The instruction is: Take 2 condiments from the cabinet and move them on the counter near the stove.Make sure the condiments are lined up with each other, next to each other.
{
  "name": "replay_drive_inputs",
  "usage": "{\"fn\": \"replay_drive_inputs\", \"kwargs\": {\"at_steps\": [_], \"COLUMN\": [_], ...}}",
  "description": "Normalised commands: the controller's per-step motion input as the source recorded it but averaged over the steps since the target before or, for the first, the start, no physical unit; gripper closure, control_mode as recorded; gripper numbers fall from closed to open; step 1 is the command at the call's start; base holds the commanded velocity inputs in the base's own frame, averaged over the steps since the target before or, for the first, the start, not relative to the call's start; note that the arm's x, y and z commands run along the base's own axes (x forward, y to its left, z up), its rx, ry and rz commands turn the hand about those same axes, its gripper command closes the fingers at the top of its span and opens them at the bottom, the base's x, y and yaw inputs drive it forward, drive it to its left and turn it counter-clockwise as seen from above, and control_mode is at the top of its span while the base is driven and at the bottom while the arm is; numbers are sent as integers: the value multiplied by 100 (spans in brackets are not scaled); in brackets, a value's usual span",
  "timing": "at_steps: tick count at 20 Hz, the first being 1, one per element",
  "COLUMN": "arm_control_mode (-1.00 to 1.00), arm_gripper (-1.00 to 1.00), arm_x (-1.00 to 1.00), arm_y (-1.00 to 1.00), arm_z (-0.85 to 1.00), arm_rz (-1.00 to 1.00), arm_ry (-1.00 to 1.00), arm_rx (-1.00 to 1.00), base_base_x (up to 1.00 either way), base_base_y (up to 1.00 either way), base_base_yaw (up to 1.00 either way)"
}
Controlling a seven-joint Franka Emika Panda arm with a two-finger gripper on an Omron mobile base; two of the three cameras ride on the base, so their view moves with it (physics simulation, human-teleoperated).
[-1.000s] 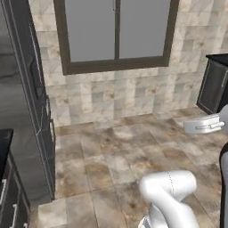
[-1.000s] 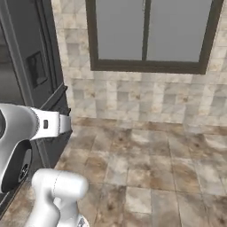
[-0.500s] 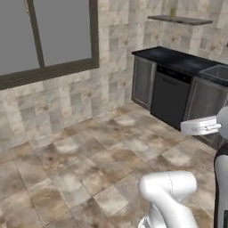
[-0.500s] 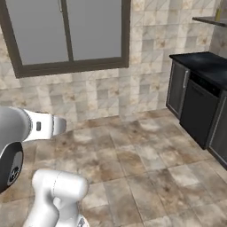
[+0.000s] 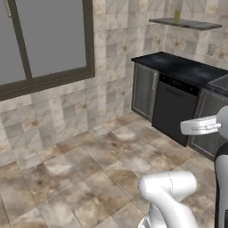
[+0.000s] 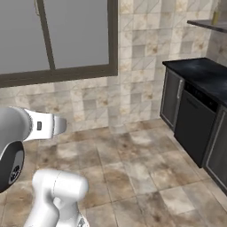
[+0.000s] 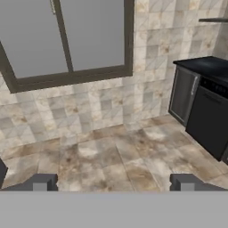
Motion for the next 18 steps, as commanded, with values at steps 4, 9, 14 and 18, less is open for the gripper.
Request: {"fn": "replay_drive_inputs", "kwargs": {"at_steps": [4, 9, 14, 18], "arm_control_mode": [100, 100, 100, 100], "arm_gripper": [-100, -100, -100, -100], "arm_x": [0, 0, 0, 0], "arm_y": [0, 0, 0, 0], "arm_z": [0, 0, 0, 0], "arm_rz": [0, 0, 0, 0], "arm_ry": [0, 0, 0, 0], "arm_rx": [0, 0, 0, 0], "base_base_x": [100, 100, 60, 20], "base_base_y": [-12, -8, -2, 0], "base_base_yaw": [-2, -31, -61, -76]}}
